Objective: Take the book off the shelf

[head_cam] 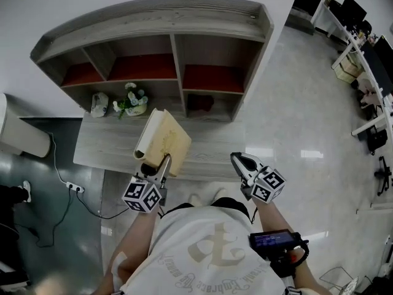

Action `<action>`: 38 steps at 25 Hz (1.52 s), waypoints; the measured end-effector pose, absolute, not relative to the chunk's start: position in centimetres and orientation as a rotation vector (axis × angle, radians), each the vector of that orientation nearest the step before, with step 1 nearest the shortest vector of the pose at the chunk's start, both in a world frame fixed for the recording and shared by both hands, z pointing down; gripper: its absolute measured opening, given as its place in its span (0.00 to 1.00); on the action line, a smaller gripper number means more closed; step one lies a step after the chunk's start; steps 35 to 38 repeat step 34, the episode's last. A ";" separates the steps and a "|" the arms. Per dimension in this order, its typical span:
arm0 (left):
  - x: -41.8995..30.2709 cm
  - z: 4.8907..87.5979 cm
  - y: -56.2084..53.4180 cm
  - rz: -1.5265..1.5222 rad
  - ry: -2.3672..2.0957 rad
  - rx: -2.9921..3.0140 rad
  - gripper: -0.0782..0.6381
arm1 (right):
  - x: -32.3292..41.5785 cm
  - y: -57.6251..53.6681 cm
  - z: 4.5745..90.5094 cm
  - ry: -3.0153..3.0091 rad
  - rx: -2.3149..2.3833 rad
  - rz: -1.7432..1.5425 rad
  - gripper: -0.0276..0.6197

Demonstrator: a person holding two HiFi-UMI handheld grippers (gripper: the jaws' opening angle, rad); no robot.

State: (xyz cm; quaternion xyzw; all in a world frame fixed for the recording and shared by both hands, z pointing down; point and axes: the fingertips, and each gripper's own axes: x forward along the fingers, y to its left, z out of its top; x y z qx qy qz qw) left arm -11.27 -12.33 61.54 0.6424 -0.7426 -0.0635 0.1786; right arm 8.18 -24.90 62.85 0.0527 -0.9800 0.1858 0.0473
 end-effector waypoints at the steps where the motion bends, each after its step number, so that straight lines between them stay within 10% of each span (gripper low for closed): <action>1: -11.1 61.9 -12.0 -0.151 -2.097 1.823 0.42 | 8.1 -24.6 62.9 -2.987 0.162 0.566 0.05; 38: -7.6 66.8 -12.5 0.067 -1.989 1.915 0.42 | 7.2 -24.2 64.5 -2.950 0.157 0.516 0.05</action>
